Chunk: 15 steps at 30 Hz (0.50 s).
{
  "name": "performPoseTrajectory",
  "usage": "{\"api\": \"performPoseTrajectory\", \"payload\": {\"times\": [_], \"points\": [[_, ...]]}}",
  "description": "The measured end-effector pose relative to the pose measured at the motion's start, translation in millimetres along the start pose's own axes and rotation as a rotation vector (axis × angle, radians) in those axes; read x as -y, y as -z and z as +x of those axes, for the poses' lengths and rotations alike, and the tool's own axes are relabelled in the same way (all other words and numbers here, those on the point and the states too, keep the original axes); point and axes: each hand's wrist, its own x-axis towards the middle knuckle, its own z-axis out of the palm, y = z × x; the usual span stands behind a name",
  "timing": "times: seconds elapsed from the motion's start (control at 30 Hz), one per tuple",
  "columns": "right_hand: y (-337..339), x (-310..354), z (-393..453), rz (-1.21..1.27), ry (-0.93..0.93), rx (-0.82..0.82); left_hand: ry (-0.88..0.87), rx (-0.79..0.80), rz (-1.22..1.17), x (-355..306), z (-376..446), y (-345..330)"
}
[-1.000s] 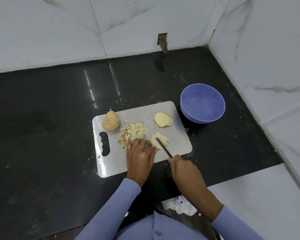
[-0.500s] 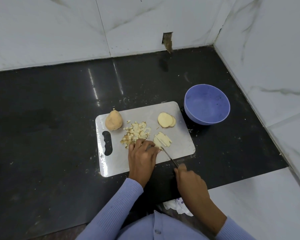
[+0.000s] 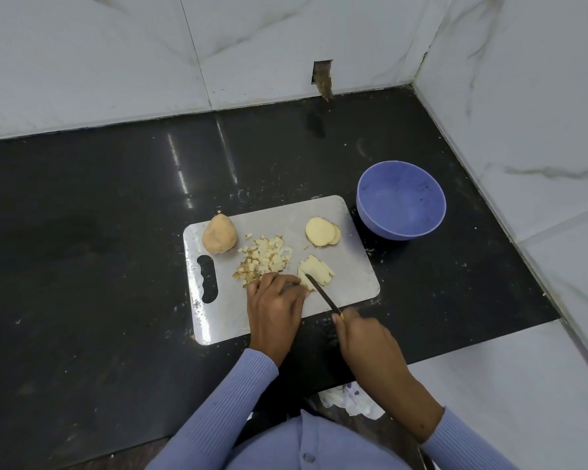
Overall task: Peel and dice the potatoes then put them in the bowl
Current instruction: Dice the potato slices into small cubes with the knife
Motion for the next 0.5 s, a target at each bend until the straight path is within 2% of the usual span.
{"api": "performPoseTrajectory", "payload": {"times": [0.23,0.5], "points": [[-8.0,11.4,25.9,-0.029,0.034,0.017,0.099,0.019,-0.009,-0.9,5.8,4.4],[-15.6,2.5,13.5,-0.144,0.02,0.055,0.109,0.047,-0.01,0.7,7.0,3.2]]}}
